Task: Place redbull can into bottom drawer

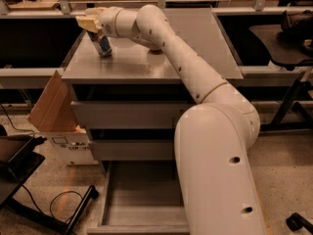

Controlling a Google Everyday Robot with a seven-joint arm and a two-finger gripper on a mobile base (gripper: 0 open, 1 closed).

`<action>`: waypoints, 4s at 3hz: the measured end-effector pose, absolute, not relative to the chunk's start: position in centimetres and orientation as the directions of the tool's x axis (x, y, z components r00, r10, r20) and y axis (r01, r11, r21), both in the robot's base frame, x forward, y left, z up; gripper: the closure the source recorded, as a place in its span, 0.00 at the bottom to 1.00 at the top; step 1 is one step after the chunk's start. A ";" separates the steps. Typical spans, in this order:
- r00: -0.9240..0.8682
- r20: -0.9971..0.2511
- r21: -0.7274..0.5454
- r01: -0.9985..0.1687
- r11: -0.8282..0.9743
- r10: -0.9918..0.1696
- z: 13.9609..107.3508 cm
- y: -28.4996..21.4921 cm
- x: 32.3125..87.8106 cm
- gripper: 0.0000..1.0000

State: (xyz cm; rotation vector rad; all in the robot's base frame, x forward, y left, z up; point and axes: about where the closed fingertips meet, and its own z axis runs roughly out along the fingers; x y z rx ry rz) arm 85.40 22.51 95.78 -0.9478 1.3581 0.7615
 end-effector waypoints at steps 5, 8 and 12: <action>0.085 -0.993 -0.111 -0.895 0.432 -0.078 95.5 23.6 85.1 0.82; 0.088 -0.991 -0.123 -0.903 0.411 -0.104 95.4 24.5 84.9 0.13; 0.113 -0.869 -0.296 -0.899 0.323 -0.482 93.1 24.9 85.8 0.00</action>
Offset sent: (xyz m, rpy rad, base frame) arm -0.0007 0.0024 -0.0007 0.0000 0.0010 0.0031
